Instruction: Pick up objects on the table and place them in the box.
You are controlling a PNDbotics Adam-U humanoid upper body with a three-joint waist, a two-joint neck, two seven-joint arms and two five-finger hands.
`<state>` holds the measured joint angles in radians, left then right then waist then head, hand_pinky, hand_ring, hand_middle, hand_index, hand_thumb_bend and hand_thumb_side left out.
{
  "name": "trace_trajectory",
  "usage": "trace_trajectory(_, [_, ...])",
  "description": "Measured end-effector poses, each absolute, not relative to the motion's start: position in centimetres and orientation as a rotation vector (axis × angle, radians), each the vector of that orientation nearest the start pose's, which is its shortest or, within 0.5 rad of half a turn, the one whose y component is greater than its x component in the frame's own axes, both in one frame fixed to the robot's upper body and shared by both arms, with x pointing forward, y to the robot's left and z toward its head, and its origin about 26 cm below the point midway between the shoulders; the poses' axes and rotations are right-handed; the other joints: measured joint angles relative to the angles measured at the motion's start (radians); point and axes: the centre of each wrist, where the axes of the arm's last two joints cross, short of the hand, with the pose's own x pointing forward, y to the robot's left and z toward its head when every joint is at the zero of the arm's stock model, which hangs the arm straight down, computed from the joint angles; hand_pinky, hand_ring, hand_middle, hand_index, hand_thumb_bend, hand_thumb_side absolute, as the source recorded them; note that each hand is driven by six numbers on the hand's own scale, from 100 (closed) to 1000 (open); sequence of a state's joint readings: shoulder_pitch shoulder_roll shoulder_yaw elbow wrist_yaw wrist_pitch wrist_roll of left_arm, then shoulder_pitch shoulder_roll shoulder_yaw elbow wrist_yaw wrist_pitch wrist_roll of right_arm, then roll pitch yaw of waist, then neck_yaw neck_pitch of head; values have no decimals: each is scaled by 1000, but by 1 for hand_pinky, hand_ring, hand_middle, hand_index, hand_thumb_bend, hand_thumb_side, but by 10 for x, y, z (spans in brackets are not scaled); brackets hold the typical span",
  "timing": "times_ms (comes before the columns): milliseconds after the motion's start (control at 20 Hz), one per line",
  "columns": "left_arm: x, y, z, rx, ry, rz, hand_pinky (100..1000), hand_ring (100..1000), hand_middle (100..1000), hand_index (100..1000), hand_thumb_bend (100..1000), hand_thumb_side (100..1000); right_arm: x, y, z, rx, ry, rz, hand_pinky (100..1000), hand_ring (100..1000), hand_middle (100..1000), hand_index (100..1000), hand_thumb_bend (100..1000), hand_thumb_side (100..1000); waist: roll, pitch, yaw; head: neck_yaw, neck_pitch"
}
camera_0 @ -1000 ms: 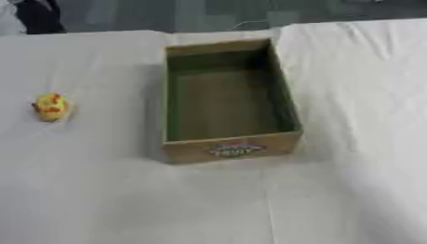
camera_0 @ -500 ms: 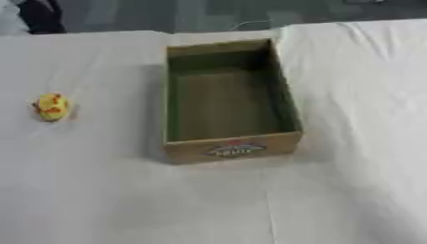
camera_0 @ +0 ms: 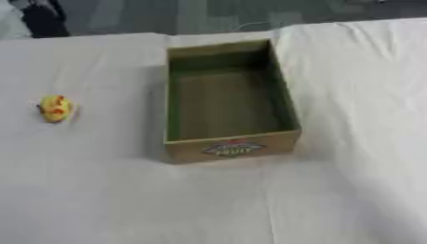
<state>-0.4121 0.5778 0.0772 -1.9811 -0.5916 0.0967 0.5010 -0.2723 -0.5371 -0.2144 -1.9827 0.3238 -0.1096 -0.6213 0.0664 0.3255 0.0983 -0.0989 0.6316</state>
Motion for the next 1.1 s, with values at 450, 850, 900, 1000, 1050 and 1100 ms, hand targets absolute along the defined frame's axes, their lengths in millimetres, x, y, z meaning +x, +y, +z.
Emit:
trace_trajectory(450, [300, 295, 316, -2065, 2707, 809, 646, 696, 676, 837, 434, 1000, 287, -344, 236, 1502, 3188, 117, 737, 757, 743, 849, 100, 807, 9, -10, -9, 1, 12])
trace_trajectory(850, [316, 290, 337, -2266, 2442, 1373, 676, 746, 717, 880, 883, 1000, 287, -344, 236, 1499, 3190, 93, 738, 758, 744, 849, 100, 808, 19, -11, -18, 5, 18])
trace_trajectory(900, [319, 290, 338, -2277, 2405, 1452, 681, 753, 724, 885, 939, 1000, 287, -344, 236, 1499, 3191, 91, 738, 758, 744, 849, 100, 810, 19, -11, -18, 7, 18])
trace_trajectory(1000, [327, 290, 339, -2298, 2326, 1601, 687, 761, 732, 889, 1000, 1000, 287, -343, 236, 1499, 3193, 87, 738, 758, 744, 849, 100, 809, 20, -11, -19, 11, 18])
trace_trajectory(1050, [330, 290, 338, -2304, 2288, 1670, 691, 767, 738, 895, 1000, 1000, 287, -343, 236, 1498, 3194, 84, 738, 758, 744, 849, 100, 812, 20, -11, -19, 14, 18])
trace_trajectory(1100, [333, 290, 338, -2311, 2251, 1728, 696, 774, 747, 903, 1000, 1000, 288, -343, 236, 1495, 3196, 80, 738, 758, 744, 849, 100, 812, 20, -11, -19, 16, 18])
